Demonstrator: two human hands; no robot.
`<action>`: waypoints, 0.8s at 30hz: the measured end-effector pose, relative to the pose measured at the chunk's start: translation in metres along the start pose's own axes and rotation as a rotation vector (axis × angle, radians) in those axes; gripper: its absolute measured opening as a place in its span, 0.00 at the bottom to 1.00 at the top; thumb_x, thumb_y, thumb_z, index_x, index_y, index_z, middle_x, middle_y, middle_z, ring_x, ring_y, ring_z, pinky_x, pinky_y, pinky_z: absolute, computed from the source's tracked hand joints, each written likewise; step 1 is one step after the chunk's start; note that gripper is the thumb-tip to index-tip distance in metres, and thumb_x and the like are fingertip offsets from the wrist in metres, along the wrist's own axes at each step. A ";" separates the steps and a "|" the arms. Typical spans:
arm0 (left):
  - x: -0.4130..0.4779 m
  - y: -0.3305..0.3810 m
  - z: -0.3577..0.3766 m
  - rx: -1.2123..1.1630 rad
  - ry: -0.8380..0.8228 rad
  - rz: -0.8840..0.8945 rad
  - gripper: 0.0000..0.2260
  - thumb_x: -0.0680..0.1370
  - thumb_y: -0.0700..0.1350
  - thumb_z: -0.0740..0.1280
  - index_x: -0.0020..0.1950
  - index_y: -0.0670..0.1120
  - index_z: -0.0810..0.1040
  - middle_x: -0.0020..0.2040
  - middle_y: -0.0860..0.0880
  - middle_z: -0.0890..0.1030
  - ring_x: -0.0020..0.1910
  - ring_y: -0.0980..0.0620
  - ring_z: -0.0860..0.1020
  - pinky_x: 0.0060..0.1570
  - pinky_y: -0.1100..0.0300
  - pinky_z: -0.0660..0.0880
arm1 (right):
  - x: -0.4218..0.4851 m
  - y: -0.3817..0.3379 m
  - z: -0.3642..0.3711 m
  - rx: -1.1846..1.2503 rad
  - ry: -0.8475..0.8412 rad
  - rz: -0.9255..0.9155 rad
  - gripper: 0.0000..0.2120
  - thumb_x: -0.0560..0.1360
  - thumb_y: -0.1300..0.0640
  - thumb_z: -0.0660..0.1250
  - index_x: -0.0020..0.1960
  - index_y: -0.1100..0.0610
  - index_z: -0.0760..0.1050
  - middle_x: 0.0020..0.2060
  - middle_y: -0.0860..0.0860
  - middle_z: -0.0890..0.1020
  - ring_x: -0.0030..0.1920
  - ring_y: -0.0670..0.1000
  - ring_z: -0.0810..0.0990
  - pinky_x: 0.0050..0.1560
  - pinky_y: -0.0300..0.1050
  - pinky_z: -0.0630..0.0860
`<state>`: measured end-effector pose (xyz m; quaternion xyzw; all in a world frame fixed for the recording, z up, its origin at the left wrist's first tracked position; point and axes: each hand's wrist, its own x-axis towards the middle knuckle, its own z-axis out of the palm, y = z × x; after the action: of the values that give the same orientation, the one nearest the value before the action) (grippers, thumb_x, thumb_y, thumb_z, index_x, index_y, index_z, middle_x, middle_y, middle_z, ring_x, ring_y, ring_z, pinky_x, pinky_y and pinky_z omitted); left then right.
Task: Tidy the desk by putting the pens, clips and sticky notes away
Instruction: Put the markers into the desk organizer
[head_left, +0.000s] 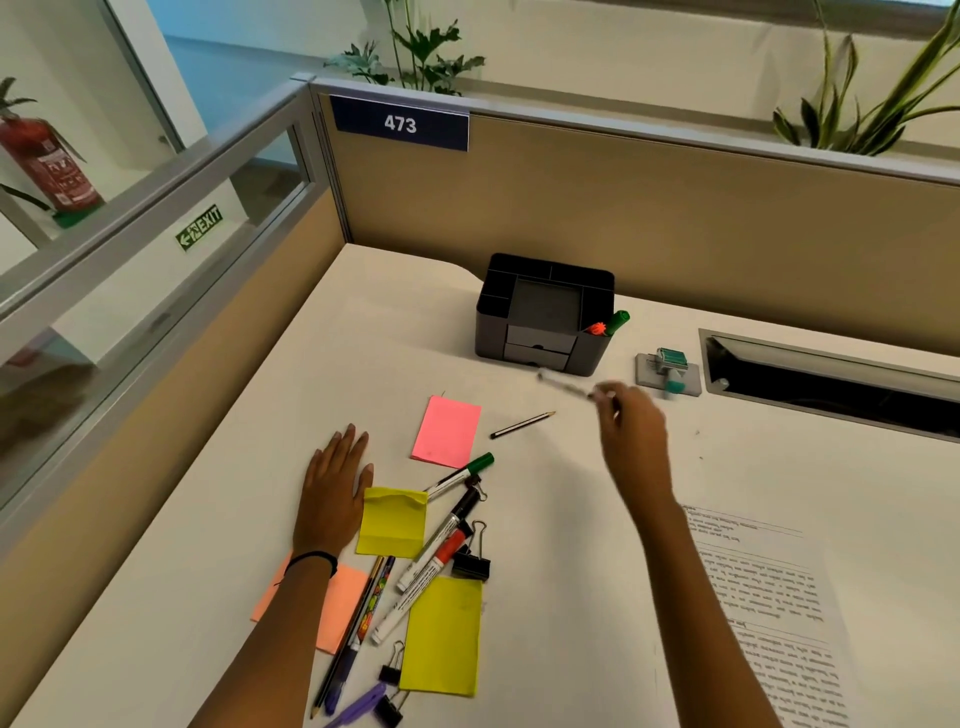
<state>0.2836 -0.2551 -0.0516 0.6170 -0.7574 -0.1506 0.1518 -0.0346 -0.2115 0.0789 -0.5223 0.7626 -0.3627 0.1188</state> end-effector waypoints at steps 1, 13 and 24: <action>0.000 0.000 0.000 0.000 0.000 -0.002 0.39 0.75 0.66 0.33 0.73 0.43 0.63 0.74 0.43 0.63 0.74 0.43 0.60 0.72 0.46 0.56 | 0.013 -0.003 -0.007 0.008 0.087 -0.021 0.09 0.78 0.60 0.60 0.54 0.63 0.76 0.45 0.60 0.79 0.41 0.48 0.72 0.35 0.34 0.64; -0.001 0.002 -0.001 -0.005 -0.006 -0.001 0.39 0.76 0.66 0.34 0.73 0.43 0.62 0.75 0.42 0.62 0.74 0.44 0.59 0.72 0.46 0.55 | 0.120 0.003 -0.007 -0.243 0.125 -0.121 0.09 0.76 0.67 0.62 0.56 0.66 0.74 0.52 0.64 0.76 0.49 0.61 0.76 0.46 0.45 0.71; 0.001 -0.001 0.000 0.007 -0.010 -0.009 0.31 0.77 0.61 0.41 0.73 0.45 0.62 0.75 0.44 0.61 0.75 0.44 0.59 0.73 0.47 0.55 | 0.143 0.012 0.023 -0.542 -0.072 -0.198 0.16 0.74 0.66 0.66 0.61 0.62 0.72 0.57 0.64 0.75 0.57 0.63 0.71 0.59 0.54 0.65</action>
<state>0.2842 -0.2561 -0.0514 0.6202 -0.7559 -0.1517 0.1449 -0.0910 -0.3451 0.0834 -0.6194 0.7724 -0.1365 -0.0341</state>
